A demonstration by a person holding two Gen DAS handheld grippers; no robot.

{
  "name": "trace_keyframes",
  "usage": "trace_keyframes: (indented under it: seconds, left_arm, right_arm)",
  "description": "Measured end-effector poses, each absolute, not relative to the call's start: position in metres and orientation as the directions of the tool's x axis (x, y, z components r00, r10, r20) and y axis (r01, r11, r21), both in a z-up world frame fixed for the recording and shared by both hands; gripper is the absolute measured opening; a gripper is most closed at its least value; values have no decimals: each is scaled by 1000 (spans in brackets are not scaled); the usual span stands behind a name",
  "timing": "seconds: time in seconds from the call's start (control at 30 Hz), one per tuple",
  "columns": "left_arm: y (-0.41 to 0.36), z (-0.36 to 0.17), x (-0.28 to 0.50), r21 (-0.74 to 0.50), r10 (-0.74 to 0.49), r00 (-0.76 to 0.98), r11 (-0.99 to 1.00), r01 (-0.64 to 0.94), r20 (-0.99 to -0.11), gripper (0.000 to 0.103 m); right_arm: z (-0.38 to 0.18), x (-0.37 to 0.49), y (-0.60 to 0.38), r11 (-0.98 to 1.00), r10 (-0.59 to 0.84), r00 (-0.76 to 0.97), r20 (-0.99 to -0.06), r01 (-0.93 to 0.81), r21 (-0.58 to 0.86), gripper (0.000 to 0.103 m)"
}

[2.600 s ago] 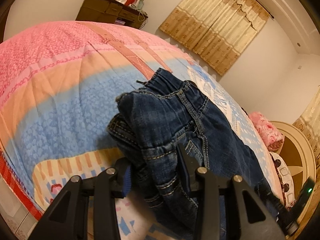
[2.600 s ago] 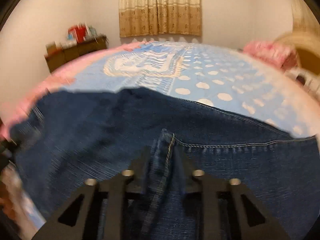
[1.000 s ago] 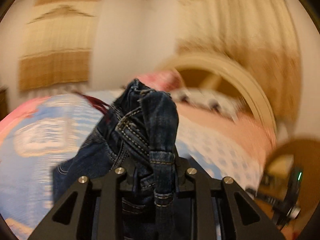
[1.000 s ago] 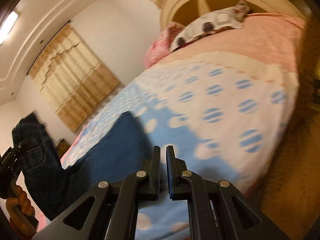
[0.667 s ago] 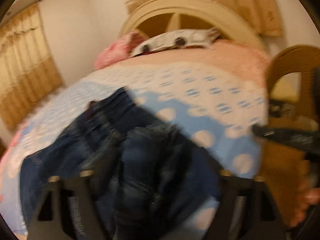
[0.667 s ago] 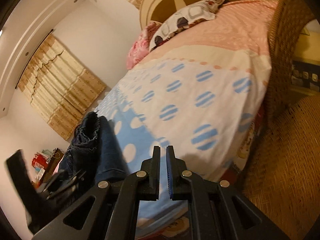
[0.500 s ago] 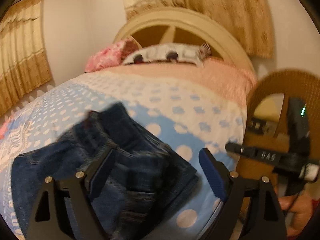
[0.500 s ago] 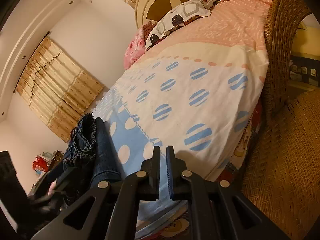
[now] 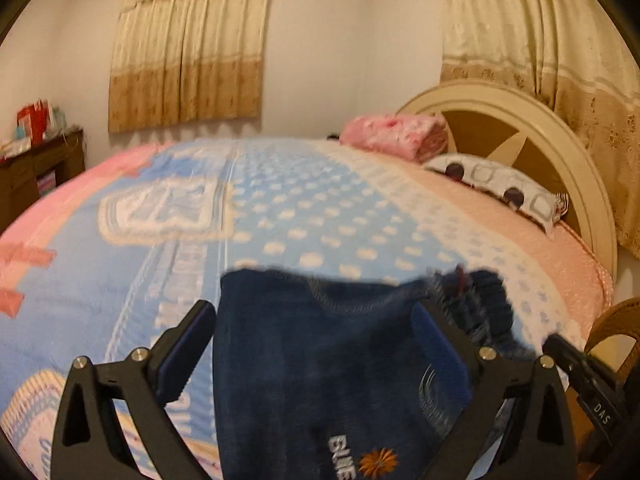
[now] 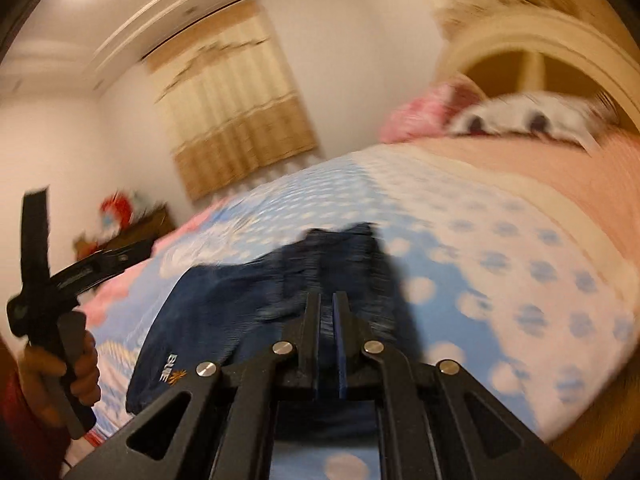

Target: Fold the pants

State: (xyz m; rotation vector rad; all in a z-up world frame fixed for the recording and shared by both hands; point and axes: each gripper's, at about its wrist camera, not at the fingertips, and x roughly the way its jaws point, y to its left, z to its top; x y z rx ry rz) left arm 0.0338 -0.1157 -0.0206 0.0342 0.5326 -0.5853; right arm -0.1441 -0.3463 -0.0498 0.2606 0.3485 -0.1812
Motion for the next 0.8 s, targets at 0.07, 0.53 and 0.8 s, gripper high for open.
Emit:
trace_keyframes:
  seconds: [0.07, 0.53, 0.8]
  left_arm:
    - [-116, -33, 30, -91, -502, 700, 839, 536, -508, 100]
    - [-104, -97, 31, -90, -413, 617, 870, 485, -670, 103]
    - [-107, -34, 74, -127, -422, 700, 892, 433, -576, 103]
  right_arm:
    - [-55, -130, -337, 964, -120, 915, -384, 200, 174, 7]
    - [-110, -144, -367, 908, -75, 823, -563, 290, 303, 4]
    - [-41, -124, -356, 961, -140, 871, -471, 234, 148, 7]
